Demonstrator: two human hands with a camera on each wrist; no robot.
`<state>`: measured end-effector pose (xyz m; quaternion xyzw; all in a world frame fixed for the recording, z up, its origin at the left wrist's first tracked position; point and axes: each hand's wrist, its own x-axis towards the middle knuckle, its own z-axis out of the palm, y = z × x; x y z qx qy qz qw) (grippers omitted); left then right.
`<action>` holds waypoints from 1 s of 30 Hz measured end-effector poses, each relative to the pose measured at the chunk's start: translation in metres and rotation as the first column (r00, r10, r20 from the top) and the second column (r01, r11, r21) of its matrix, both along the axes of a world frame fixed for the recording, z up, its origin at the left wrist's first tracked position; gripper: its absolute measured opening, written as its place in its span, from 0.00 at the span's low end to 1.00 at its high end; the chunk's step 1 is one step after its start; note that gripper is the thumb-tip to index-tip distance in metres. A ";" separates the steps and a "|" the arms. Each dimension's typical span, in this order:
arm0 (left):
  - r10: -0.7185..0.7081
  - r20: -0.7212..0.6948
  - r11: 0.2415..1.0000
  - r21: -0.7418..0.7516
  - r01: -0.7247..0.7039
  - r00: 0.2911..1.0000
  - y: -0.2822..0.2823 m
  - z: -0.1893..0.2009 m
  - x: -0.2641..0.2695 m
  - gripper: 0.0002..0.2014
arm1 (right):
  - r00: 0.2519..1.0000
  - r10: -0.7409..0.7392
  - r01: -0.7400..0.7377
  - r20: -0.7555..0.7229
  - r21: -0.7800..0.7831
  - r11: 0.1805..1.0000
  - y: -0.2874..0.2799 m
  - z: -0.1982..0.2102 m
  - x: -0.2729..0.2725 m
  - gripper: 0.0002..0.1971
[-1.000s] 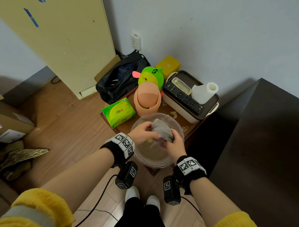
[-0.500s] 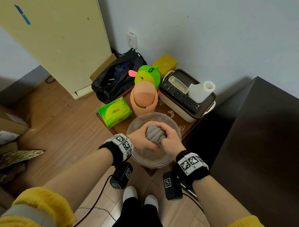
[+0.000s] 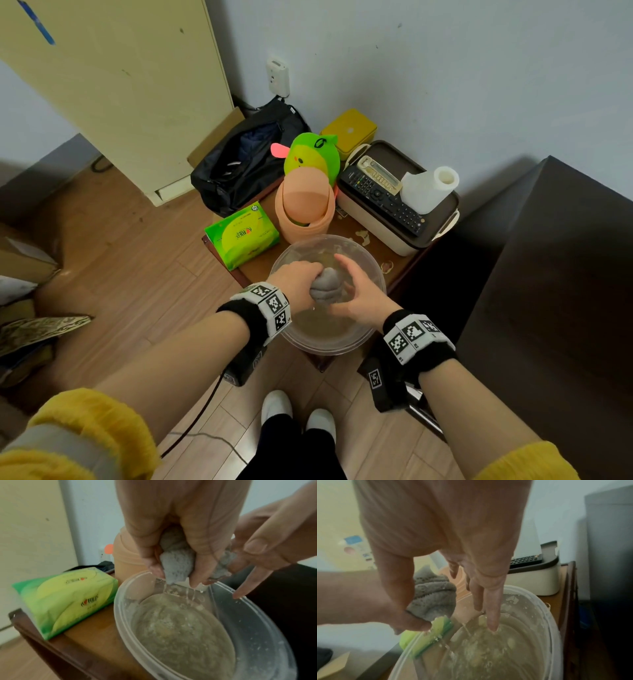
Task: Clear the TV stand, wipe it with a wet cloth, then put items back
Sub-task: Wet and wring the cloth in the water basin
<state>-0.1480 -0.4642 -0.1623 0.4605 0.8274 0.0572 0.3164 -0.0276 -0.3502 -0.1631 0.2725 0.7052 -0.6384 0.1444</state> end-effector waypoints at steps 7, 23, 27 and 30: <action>-0.314 -0.224 0.936 0.089 0.340 0.922 0.007 0.006 -0.003 0.19 | 0.994 -0.059 0.058 0.096 0.019 0.998 0.005 -0.004 -0.011 0.54; -0.447 -0.260 0.893 -0.180 0.412 0.856 0.018 0.015 0.015 0.17 | 0.959 0.114 -0.167 0.258 0.194 0.967 -0.012 -0.013 -0.022 0.14; -0.371 -0.194 0.921 -0.198 0.334 0.908 0.019 0.013 0.018 0.14 | 0.907 0.248 -0.378 0.340 0.402 0.834 -0.019 -0.007 -0.026 0.18; -0.331 -0.160 0.931 -0.216 0.294 0.930 0.021 0.011 0.018 0.13 | 0.896 0.265 -0.416 0.356 0.467 0.780 -0.022 -0.004 -0.028 0.16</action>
